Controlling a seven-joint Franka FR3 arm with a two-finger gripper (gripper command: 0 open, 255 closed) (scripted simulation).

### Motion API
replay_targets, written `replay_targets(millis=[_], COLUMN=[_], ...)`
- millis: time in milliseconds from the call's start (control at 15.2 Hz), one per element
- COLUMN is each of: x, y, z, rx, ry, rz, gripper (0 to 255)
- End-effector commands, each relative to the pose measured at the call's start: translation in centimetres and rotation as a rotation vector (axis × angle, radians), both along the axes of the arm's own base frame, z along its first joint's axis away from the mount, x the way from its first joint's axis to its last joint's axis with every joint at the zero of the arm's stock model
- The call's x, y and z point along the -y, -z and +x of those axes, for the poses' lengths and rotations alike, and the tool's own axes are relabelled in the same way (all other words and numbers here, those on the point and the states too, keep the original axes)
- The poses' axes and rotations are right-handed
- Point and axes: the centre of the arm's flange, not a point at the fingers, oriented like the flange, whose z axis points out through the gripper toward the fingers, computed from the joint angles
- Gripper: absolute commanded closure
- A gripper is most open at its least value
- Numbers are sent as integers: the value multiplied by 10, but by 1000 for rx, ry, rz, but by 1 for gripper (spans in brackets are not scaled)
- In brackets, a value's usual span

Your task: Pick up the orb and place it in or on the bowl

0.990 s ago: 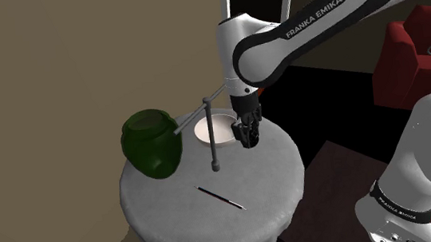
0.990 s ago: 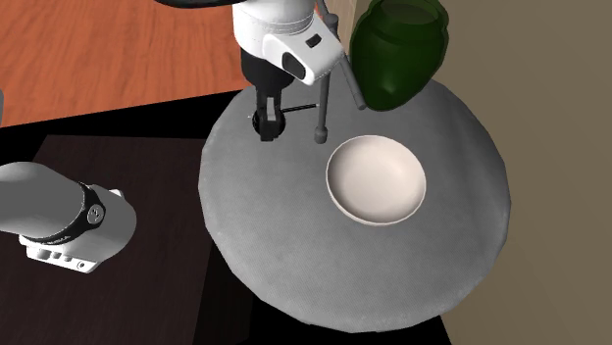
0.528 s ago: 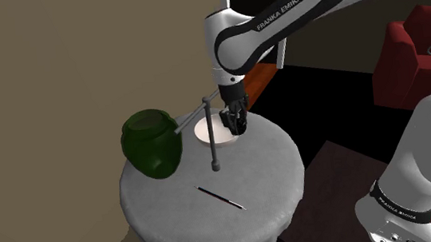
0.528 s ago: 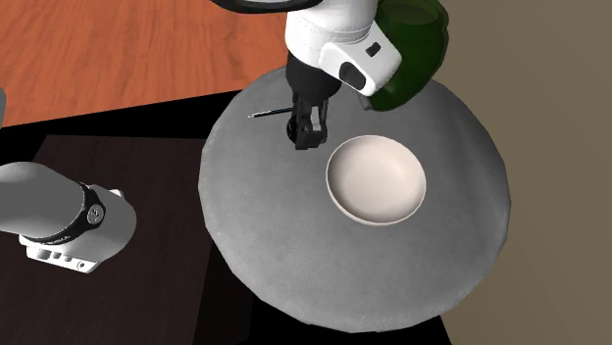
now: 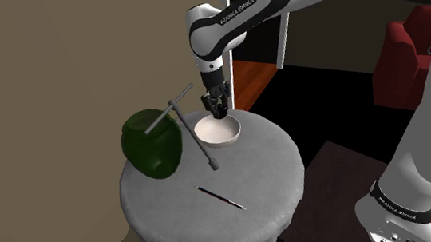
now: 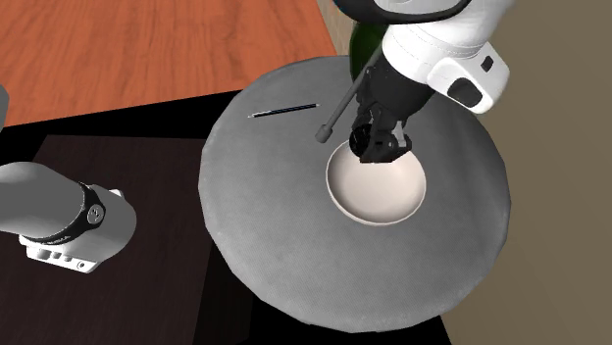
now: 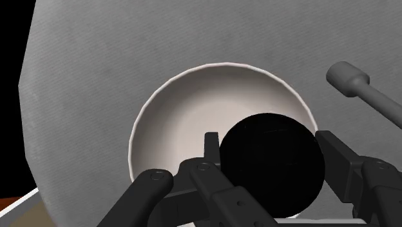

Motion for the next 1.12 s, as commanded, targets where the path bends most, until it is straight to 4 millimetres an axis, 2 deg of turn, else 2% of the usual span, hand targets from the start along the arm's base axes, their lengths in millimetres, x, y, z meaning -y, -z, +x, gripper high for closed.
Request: replay_targets(millis=[0,66,990,1056], x=[9,12,12,12], y=[0,-1,73,73], z=[24,34,34,34], rx=[0,0,0,0], ry=[0,0,0,0], rz=[0,0,0,0], gripper=[255,255,255,255])
